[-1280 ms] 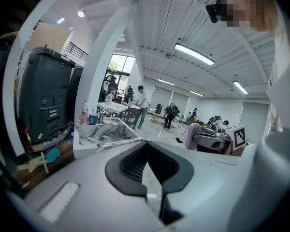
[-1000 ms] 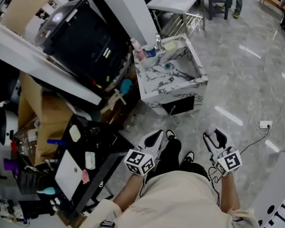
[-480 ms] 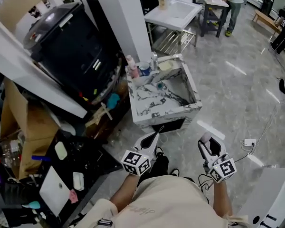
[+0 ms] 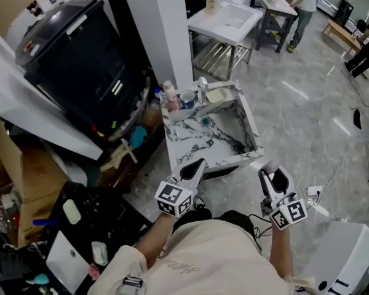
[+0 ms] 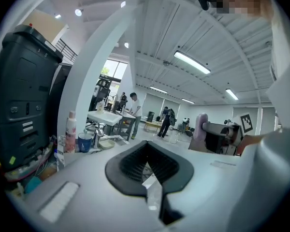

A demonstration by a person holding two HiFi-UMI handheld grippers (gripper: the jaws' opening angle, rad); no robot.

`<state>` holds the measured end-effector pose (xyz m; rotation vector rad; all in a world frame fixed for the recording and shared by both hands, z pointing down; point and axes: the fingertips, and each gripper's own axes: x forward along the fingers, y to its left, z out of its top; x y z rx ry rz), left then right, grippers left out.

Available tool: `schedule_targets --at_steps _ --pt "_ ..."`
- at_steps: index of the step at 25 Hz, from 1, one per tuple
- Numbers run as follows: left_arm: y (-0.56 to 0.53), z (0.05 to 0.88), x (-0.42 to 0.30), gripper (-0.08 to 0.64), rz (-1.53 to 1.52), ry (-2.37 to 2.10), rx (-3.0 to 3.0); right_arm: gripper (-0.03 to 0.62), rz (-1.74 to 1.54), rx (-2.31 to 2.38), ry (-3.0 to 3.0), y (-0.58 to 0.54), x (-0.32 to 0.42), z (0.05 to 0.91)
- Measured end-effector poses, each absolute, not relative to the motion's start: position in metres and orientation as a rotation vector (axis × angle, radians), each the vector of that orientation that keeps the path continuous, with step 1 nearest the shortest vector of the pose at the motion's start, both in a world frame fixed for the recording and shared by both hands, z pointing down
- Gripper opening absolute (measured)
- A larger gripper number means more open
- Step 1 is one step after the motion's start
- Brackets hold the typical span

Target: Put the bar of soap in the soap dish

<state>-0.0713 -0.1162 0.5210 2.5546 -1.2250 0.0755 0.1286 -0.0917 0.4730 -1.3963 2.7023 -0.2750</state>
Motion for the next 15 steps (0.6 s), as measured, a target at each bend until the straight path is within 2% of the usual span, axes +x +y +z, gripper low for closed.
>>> schedule_targets --at_steps 10,15 --pt "-0.153 0.540 -0.099 0.018 0.098 -1.261 2.458 0.189 -0.423 -1.418 2.720 -0.138 0.130 0.501" --pt "-0.178 0.538 -0.114 0.018 0.139 -1.347 2.403 0.189 -0.367 -1.316 2.857 -0.189 0.111 0.509"
